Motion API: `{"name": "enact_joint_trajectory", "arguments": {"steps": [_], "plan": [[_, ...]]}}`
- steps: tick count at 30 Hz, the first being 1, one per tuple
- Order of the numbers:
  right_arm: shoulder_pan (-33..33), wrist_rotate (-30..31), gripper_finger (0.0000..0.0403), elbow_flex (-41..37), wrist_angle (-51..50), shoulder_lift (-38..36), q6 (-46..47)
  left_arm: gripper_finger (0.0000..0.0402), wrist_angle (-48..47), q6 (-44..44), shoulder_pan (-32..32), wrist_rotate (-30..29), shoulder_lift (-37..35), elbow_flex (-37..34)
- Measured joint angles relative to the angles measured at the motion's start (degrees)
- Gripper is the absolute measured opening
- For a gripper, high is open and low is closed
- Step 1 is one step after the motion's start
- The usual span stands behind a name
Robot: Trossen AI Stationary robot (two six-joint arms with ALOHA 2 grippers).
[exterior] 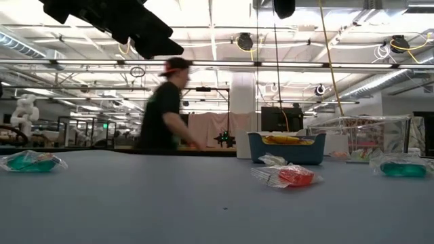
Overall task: Sort candy
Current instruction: Put the top left red candy into the transparent bin
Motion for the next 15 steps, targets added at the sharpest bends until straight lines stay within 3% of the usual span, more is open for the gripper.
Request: {"name": "enact_joint_trajectory", "arguments": {"steps": [8, 15], "plan": [[-0.39, 4.76, 0.0045, 0.0, -0.15, 0.02, 9.99, 0.0303, 0.04, -0.07, 0.0, 0.0, 0.0, 0.0], [-0.39, 4.74, 0.0045, 0.0, -0.52, 0.02, 8.0, 0.0303, 0.02, -1.53, -0.03, 0.0, 0.02, 0.0]]}}
